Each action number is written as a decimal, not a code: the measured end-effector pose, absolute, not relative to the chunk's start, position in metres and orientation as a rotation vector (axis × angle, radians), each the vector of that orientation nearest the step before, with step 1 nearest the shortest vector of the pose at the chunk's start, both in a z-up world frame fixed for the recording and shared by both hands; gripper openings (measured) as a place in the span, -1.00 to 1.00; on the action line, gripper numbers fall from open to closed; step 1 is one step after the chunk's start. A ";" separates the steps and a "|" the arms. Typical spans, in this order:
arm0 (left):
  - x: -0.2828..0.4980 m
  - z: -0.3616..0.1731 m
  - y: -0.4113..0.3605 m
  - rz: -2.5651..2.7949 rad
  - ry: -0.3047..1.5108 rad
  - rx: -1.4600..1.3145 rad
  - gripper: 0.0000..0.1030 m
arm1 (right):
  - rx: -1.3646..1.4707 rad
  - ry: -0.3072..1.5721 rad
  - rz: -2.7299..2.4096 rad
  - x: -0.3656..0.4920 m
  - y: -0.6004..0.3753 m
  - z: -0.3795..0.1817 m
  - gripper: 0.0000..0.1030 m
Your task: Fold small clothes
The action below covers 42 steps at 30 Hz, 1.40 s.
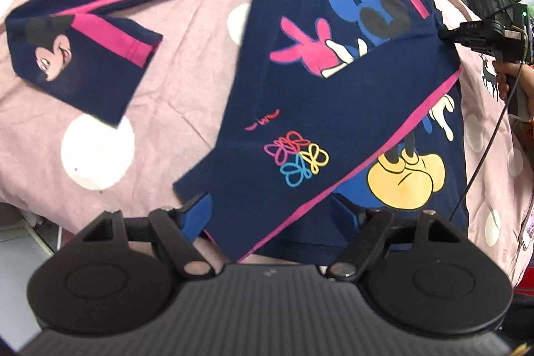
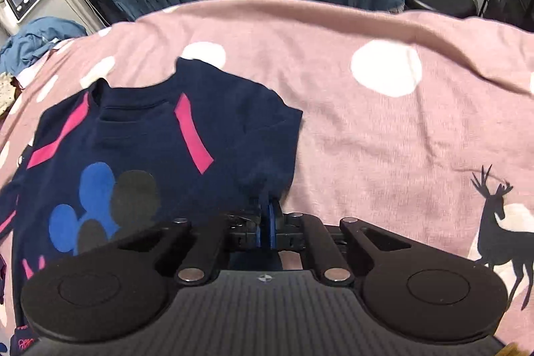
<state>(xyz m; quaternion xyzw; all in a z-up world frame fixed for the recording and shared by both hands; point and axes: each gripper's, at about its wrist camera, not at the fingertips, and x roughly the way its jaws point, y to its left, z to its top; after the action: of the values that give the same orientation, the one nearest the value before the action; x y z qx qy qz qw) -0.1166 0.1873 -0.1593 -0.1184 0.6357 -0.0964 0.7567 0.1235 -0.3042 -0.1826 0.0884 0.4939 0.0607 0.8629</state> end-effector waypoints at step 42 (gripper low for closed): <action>-0.170 -0.158 0.395 0.509 1.181 -0.445 0.73 | -0.624 0.868 1.131 -0.052 0.186 -0.148 -0.94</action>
<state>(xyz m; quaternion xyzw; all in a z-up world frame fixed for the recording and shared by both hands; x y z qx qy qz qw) -0.1700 0.3950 -0.1581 -0.2055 0.5460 0.2351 0.7774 -0.0521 0.1860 -0.1484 -0.2817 0.3914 0.5100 0.7123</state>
